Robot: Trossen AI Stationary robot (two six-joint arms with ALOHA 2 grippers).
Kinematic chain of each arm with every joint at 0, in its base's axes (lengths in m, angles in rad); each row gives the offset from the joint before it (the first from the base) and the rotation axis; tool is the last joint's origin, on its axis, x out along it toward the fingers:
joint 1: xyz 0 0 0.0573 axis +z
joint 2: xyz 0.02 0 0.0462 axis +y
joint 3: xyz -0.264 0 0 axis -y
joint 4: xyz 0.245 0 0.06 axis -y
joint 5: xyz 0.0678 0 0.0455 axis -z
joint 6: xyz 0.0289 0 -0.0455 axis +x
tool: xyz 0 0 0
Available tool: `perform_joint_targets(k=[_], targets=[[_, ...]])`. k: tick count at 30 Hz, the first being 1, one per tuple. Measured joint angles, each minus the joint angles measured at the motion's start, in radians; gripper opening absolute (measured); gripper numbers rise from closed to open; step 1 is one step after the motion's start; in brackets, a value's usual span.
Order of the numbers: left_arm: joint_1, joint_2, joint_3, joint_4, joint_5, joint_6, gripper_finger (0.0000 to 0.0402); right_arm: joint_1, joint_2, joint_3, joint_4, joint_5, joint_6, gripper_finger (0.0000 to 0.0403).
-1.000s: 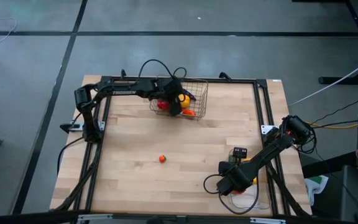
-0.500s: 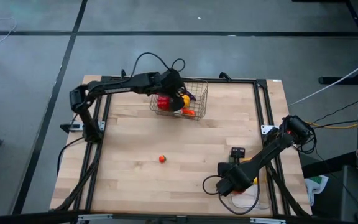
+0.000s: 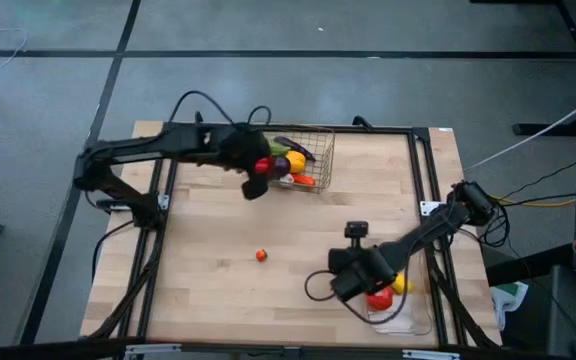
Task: Sort produce into baskets
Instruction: Put the orange tomato into the transparent bin
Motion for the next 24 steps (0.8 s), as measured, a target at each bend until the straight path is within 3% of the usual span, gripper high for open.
perform_joint_targets(k=[7,17,24], targets=[[-0.12,-0.113,-0.004,-0.034,-0.03,-0.071,0.0363,-0.087,0.0,0.0,0.284,0.049,-0.105,0.0392],[-0.321,-0.197,-0.005,-0.155,-0.295,-0.208,0.0363,-0.208,0.012,0.0,0.717,0.039,-0.31,0.0392],[-0.48,-0.197,-0.005,-0.283,-0.437,-0.366,0.0363,-0.279,0.087,-0.001,0.953,-0.135,-0.361,0.0392]])
